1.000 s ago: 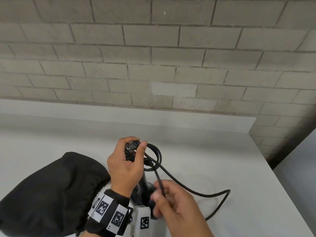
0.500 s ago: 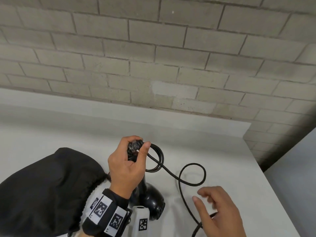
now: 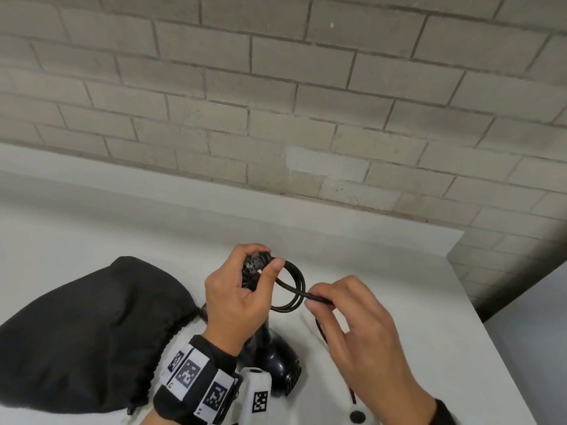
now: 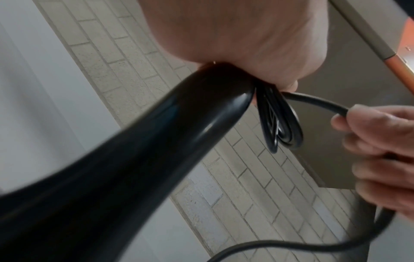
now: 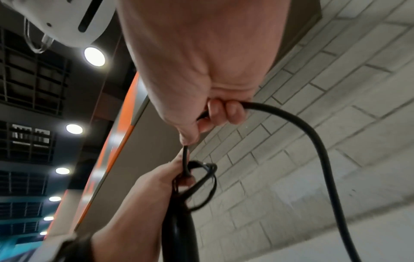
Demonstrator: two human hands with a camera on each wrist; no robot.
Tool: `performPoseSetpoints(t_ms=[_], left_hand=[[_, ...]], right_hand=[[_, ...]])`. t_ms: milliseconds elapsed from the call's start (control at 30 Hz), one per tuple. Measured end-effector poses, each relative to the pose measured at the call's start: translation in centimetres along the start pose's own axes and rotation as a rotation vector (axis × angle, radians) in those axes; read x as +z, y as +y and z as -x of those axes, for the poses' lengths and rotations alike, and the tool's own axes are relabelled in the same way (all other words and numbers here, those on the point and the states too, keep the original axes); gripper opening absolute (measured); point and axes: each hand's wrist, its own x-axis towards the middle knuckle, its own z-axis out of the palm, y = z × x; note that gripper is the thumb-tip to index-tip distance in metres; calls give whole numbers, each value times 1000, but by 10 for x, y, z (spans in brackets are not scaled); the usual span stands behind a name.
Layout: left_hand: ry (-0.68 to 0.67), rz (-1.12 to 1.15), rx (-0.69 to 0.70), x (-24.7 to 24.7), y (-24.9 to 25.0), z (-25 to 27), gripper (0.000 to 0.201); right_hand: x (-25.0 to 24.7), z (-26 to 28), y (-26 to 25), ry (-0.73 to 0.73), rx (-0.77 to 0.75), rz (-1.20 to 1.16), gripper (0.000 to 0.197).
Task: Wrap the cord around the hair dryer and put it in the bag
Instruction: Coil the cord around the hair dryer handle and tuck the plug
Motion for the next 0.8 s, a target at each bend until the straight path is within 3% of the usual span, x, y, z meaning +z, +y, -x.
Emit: performPoseSetpoints(t_ms=[133, 300, 467, 667, 800], left_hand=[[-75, 90, 7, -6, 3, -2, 32], [-183, 174, 42, -10, 4, -2, 37], [-242, 179, 55, -12, 2, -4, 40], [-209, 151, 105, -14, 0, -3, 33], [-175, 202, 124, -12, 2, -1, 32]], right_hand=[[-18, -35, -6, 10, -84, -100, 9], [-19, -69, -10, -12, 10, -270, 7], [0, -78, -9, -31, 238, -496, 3], [26, -64, -1, 17, 588, -738, 4], [35, -52, -4, 0, 656, -798, 5]])
